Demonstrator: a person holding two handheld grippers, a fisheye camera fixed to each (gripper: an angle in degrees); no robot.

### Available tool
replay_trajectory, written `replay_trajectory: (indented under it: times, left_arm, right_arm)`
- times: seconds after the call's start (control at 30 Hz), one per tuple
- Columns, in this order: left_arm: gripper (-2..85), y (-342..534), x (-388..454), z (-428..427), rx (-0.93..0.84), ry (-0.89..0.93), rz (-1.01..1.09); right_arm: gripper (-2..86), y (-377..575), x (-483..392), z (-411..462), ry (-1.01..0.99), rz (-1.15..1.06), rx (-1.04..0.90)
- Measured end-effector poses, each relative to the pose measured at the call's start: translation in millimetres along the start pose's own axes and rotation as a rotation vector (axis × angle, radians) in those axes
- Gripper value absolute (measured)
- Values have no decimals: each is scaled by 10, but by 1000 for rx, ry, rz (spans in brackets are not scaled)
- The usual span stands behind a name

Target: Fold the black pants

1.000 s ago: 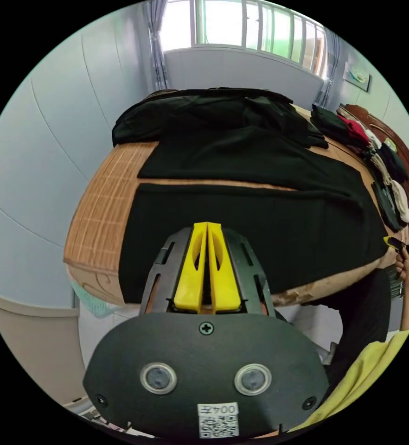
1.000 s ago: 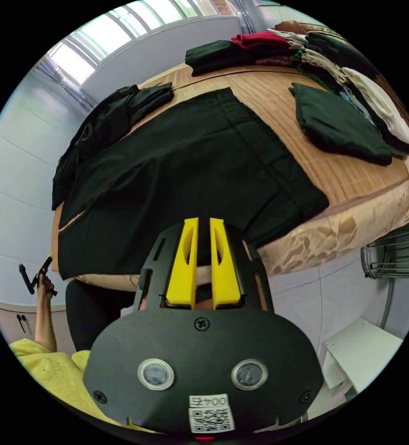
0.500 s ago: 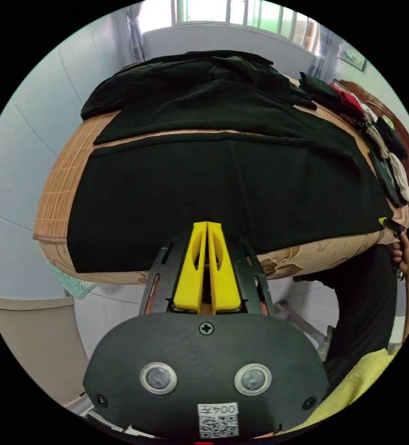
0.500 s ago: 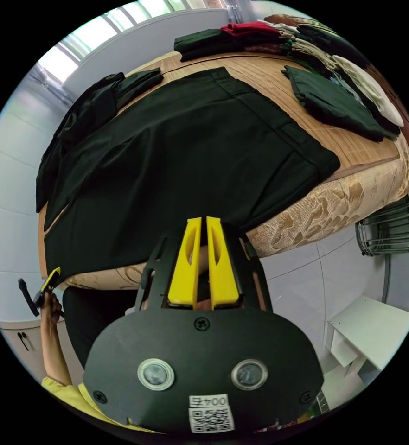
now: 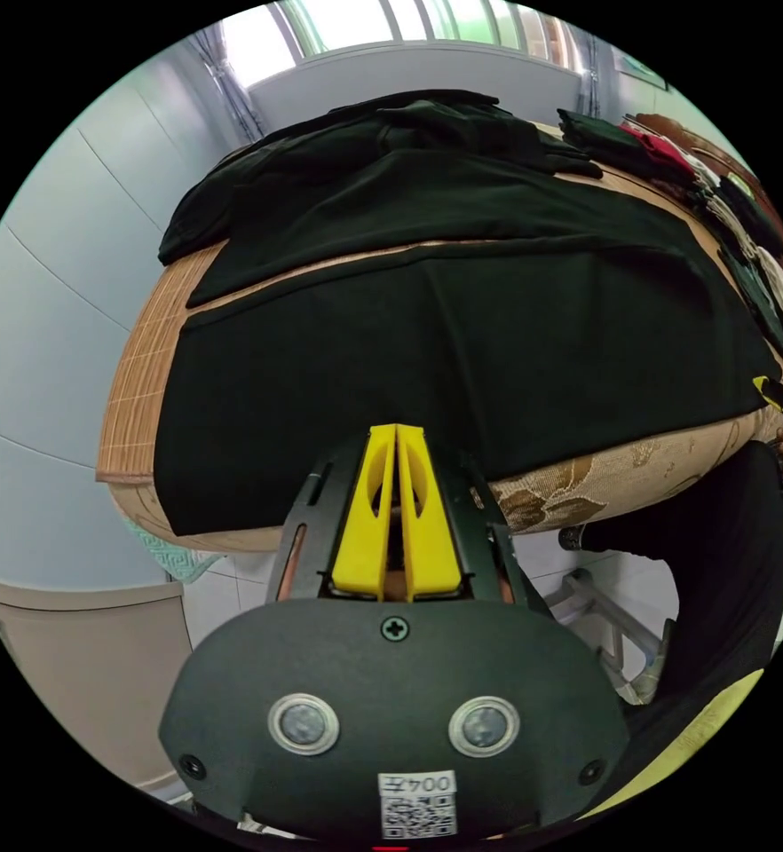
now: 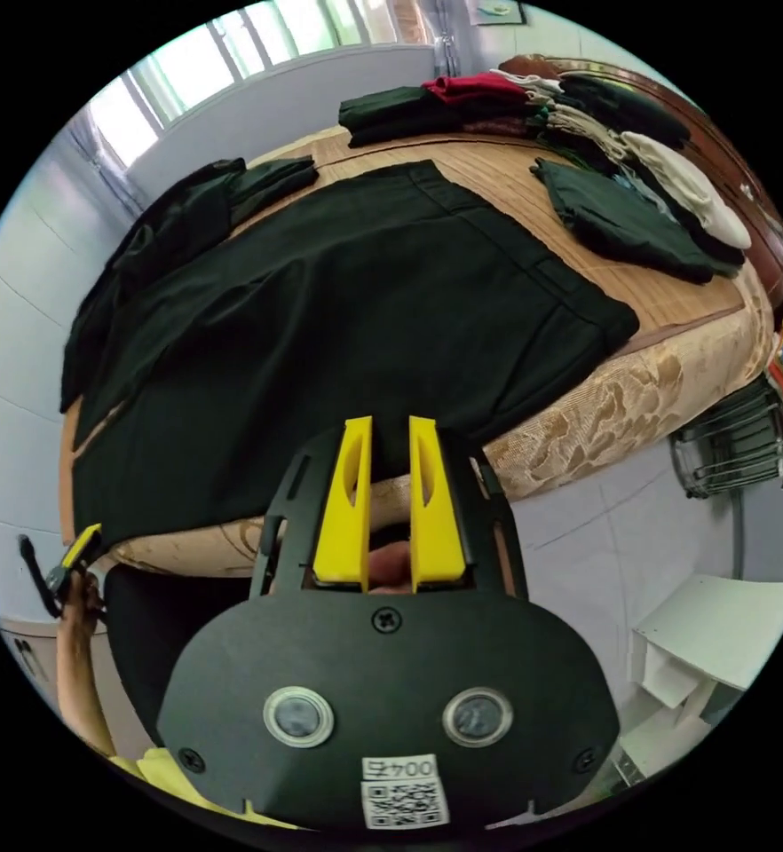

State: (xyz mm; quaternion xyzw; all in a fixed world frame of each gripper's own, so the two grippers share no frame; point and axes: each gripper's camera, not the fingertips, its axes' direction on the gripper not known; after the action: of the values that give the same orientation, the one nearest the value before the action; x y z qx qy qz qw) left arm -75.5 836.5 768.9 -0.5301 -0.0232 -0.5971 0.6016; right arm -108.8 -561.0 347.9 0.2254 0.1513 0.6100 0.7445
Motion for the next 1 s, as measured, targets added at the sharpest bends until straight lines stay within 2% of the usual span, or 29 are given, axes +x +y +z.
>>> replay_trajectory:
  times: [0.07, 0.13, 0.17, 0.23, 0.4, 0.5, 0.67, 0.83, 1.0]
  left_arm:
    - [1, 14, 33, -19, 5, -5, 7]
    - [1, 29, 88, -41, 9, -18, 24]
    - [1, 32, 105, -47, 10, -23, 29]
    - [1, 51, 179, -68, 17, -48, 51]
    - [1, 85, 310, -105, 24, -94, 84]
    - [1, 98, 305, -124, 24, -80, 73]
    - [1, 130, 220, -146, 26, -24, 45]
    - [1, 174, 143, -155, 27, 23, 20]
    - [2, 218, 183, -165, 28, 1, 31]
  right_arm:
    - [72, 81, 249, -57, -126, 54, 38]
    - [91, 237, 685, -176, -324, 156, 167]
    - [94, 278, 794, -208, -351, 171, 209]
    - [106, 396, 1205, -312, -303, 224, 338]
    - [117, 369, 1977, -263, -341, 420, 322]
    - [134, 323, 2156, -217, -349, 456, 358]
    - [140, 186, 2152, -99, -367, 462, 339]
    - [93, 67, 1874, 5, -172, 421, 257]
    - [48, 86, 1690, -80, -66, 336, 226]
